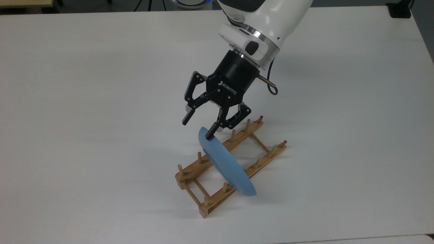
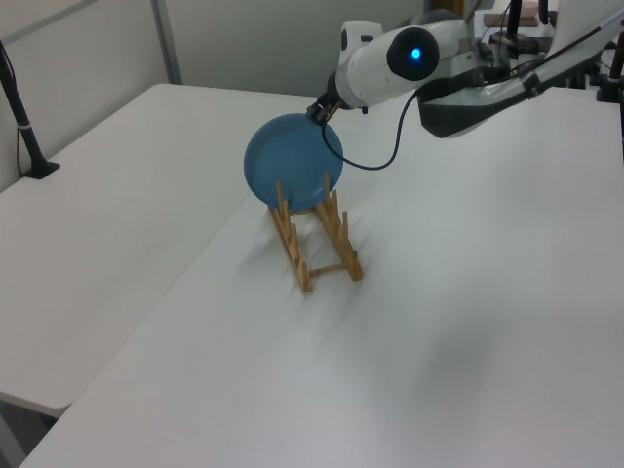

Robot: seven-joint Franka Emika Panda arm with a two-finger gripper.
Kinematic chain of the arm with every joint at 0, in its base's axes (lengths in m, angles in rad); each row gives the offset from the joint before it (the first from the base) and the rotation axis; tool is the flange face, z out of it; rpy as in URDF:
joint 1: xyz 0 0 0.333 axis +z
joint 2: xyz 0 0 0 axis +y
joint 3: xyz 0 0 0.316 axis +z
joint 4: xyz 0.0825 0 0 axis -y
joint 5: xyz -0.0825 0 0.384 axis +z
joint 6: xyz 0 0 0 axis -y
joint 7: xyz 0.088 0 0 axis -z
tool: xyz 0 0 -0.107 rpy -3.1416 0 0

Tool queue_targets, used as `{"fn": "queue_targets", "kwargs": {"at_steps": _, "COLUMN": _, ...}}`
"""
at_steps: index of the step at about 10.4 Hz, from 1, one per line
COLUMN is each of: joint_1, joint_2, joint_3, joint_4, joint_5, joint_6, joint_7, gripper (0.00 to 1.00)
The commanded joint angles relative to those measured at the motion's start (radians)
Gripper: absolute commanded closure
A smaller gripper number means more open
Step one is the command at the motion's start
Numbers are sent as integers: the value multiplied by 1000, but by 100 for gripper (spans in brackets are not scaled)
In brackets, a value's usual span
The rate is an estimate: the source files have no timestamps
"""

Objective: Place plate in plate rack
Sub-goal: 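Open the gripper and raise it away from the plate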

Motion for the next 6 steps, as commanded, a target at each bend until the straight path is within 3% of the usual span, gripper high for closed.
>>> {"fn": "queue_targets", "kwargs": {"at_steps": 1, "joint_1": 8, "joint_2": -54, "joint_3": -4, "joint_4": -29, "joint_5": 43, "joint_6": -17, "joint_7": 30, "gripper": 33}}
{"fn": "queue_targets", "kwargs": {"at_steps": 2, "joint_1": 15, "joint_2": -68, "joint_3": -4, "joint_4": -28, "joint_5": 101, "joint_6": -17, "joint_7": 27, "gripper": 26}}
{"fn": "queue_targets", "kwargs": {"at_steps": 4, "joint_1": 18, "joint_2": -111, "joint_3": -4, "joint_4": -29, "joint_5": 221, "joint_6": -21, "joint_7": 16, "gripper": 23}}
{"fn": "queue_targets", "kwargs": {"at_steps": 5, "joint_1": 18, "joint_2": -131, "joint_3": -4, "joint_4": -34, "joint_5": 311, "joint_6": -24, "joint_7": -28, "gripper": 23}}
{"fn": "queue_targets", "kwargs": {"at_steps": 6, "joint_1": 10, "joint_2": -151, "joint_3": -2, "joint_4": -34, "joint_5": 449, "joint_6": -52, "joint_7": -128, "gripper": 20}}
